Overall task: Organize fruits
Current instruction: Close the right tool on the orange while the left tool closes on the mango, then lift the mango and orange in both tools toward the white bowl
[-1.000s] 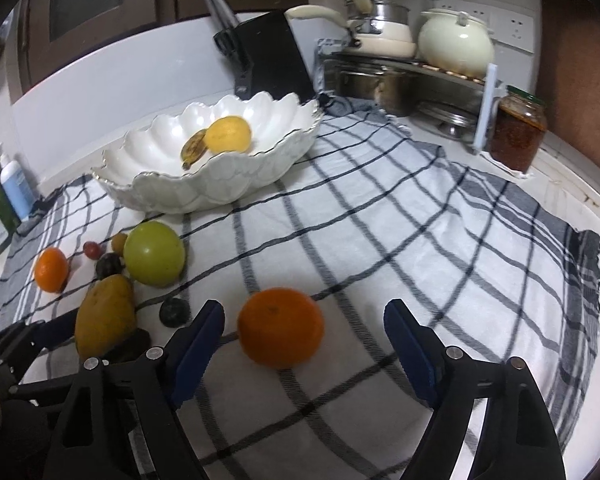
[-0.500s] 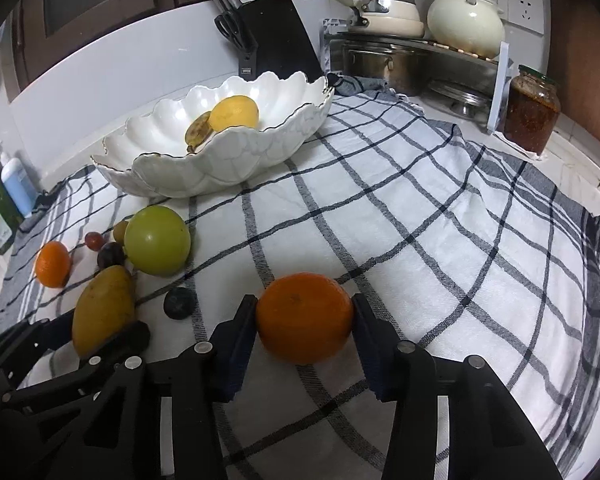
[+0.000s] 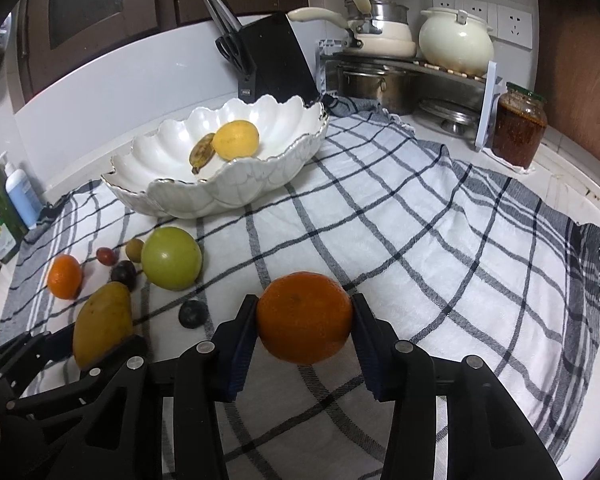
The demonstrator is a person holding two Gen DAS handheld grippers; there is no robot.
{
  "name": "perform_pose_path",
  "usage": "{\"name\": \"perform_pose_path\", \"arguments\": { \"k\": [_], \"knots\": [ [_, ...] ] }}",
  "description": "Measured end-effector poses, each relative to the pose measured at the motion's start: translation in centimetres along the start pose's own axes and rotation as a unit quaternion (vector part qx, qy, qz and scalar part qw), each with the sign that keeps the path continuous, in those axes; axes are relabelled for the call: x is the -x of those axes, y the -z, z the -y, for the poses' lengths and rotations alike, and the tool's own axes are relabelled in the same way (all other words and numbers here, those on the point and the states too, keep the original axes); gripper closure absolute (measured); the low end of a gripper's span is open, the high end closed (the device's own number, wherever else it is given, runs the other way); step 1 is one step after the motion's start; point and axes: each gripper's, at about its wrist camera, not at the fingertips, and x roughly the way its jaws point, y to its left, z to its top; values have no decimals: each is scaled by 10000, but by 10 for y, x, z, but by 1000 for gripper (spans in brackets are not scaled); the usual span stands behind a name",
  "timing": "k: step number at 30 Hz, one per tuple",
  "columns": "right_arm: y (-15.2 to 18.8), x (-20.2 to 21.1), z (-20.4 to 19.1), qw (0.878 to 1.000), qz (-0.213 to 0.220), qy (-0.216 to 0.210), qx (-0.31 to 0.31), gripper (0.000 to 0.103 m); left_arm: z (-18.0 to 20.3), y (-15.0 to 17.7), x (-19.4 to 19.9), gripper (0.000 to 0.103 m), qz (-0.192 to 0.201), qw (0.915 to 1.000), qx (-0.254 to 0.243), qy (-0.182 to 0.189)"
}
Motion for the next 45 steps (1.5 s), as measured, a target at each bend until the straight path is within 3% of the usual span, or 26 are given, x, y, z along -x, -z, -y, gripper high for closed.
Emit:
{"name": "perform_pose_path", "arguments": {
  "k": [21,45],
  "knots": [
    [-22,33,-13,9993,362,-27,24,57,-7,-26,33,49,357,9993,53,-23],
    [-84,44,-28,9971,754,12,98,57,-21,-93,45,49,732,9973,97,23]
  ]
}}
